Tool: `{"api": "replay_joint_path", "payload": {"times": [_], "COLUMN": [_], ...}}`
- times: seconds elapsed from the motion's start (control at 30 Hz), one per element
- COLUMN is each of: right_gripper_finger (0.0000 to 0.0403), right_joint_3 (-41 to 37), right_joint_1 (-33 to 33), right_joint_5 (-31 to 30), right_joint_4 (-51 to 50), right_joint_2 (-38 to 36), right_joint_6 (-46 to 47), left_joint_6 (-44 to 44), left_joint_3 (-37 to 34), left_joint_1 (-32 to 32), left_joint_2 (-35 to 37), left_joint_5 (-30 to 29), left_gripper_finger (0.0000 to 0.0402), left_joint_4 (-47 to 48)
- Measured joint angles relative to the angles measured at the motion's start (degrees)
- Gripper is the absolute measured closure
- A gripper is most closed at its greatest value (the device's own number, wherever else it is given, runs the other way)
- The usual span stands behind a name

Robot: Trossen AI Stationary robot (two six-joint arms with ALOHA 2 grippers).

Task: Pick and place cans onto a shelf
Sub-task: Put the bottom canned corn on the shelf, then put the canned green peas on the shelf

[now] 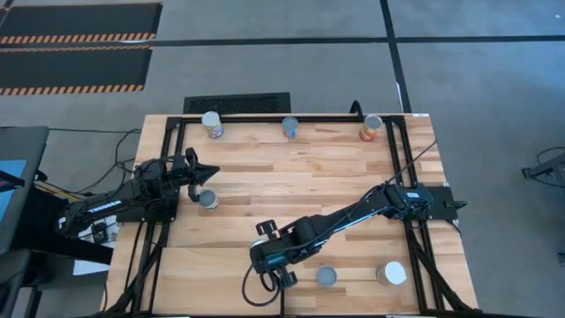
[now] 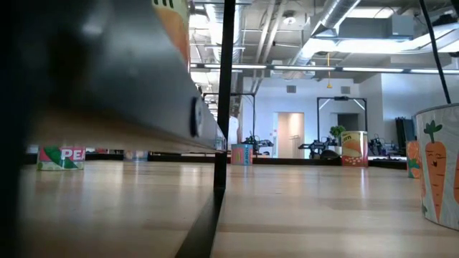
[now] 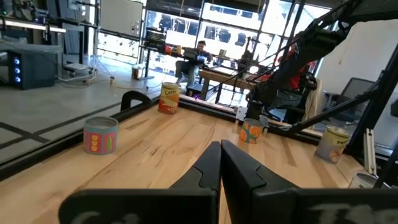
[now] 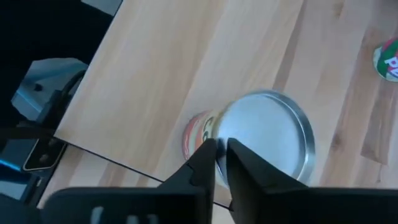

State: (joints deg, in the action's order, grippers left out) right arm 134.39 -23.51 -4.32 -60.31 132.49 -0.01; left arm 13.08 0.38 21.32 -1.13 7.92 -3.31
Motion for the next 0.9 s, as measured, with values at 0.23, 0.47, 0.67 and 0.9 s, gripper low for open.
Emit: {"api": "replay_joint_path", "payload": {"times": [0.23,0.47,0.67,0.9], "right_gripper_finger": [0.0298,0.0321,0.0393,0.0398], "right_joint_3": [0.0,0.3,0.3,-3.7], "right_joint_1": [0.0,-0.1,1.1,3.5], "right_joint_5": [0.2,2.8,2.4,1.3], "right_joint_4": [1.6,3.3,-4.5,-6.2], "right_joint_2": [0.0,-3.7,-9.9,-14.4], "right_joint_6": [0.1,0.1,-1.9,-8.1], "left_joint_6": [0.0,0.0,0.0,0.0], "left_joint_3": [0.0,0.0,0.0,0.0], "left_joint_1": [0.0,0.0,0.0,0.0], "left_joint_2": [0.0,0.0,0.0,0.0], "left_joint_5": [0.0,0.0,0.0,0.1], "left_gripper_finger": [0.0401,0.0401,0.0402,0.0401], "left_joint_4": [0.0,0.0,0.0,0.0]}}
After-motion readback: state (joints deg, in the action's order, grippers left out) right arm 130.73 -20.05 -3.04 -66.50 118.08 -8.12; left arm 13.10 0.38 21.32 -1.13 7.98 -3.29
